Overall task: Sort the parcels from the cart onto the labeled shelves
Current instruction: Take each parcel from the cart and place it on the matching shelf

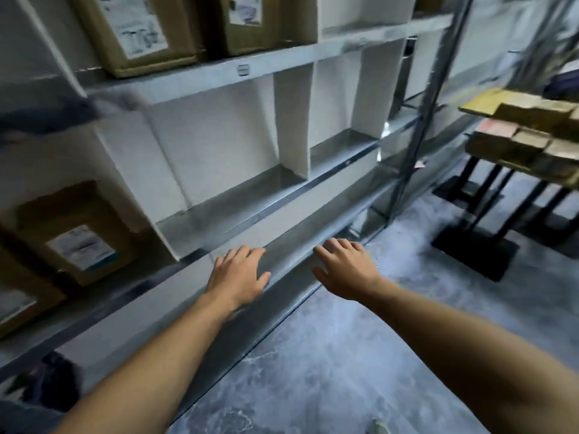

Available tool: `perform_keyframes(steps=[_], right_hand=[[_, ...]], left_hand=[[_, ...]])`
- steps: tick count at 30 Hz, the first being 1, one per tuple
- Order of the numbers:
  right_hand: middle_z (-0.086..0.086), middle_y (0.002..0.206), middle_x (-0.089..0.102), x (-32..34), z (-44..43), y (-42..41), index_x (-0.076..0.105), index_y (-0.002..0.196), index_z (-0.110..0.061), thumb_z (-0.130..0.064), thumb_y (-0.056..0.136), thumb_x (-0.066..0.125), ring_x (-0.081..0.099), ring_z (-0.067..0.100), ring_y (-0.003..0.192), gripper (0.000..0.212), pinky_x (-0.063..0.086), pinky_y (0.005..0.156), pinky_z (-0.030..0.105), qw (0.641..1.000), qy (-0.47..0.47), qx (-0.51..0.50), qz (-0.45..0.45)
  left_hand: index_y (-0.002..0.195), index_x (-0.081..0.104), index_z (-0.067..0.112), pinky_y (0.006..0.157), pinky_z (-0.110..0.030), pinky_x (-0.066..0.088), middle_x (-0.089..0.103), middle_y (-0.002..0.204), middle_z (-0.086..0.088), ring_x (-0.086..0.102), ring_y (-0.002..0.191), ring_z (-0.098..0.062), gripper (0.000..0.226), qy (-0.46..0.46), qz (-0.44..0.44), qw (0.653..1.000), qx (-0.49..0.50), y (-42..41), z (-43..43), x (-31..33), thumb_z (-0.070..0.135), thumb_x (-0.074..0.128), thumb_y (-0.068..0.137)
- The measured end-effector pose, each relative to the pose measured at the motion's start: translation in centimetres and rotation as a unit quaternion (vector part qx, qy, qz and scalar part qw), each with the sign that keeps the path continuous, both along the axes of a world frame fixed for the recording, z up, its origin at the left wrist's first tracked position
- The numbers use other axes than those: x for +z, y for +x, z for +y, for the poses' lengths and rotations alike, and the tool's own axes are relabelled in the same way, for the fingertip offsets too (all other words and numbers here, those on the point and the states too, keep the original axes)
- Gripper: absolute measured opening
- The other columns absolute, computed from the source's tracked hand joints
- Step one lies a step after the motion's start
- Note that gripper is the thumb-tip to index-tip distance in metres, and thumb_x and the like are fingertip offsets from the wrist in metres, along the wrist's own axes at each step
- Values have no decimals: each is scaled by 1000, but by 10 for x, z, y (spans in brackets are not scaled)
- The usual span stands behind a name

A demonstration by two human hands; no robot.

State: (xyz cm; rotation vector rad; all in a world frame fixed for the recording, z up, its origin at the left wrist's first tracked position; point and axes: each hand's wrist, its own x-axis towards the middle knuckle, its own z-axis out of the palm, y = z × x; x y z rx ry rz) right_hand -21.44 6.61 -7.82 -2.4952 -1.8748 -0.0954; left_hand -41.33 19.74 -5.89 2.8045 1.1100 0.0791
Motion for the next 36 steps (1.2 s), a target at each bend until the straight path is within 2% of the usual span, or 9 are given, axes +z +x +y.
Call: perform_keyframes(steps=[5,8,11,18,26,36], right_hand=[[8,123,58,7,-65,123,56,125,-20,-50,94,49,57,34,115,43,45,89,41,995,10,-99,0],[8,128,56,14,-112,201,53,129,-21,-52,96,47,54,32,120,45,42,93,40,988,10,-154,-16],[9,126,55,19,-160,268,50,132,-21,-55,97,43,54,34,117,49,43,90,42,978,-6,-207,-31],[8,128,52,25,-237,366,46,134,-24,-56,99,38,52,32,119,49,43,92,42,946,-13,-322,-19],[7,132,52,14,-256,448,45,137,-25,-56,99,37,51,31,122,50,42,95,43,914,-10,-405,8],[7,133,52,28,-226,590,46,134,-22,-53,99,39,50,31,123,47,41,97,45,876,-10,-483,17]], left_hand=[[141,40,30,104,-37,36,48,139,1,46,126,-24,52,7,-3,996,-92,152,-34,9,49,49,93],[141,40,30,104,-37,36,49,139,0,46,126,-23,53,16,-11,989,-148,247,-61,13,48,50,93],[141,41,30,102,-38,36,48,139,0,46,125,-24,52,21,-20,981,-194,331,-90,16,48,50,93],[139,42,32,100,-41,38,51,136,3,47,123,-24,53,22,-21,959,-283,467,-135,16,51,50,90],[142,39,29,98,-40,37,49,136,0,47,121,-26,53,29,-17,934,-355,590,-140,7,49,48,93],[138,42,29,98,-40,39,51,135,1,47,121,-25,49,27,-36,900,-433,772,-114,20,49,48,93]])
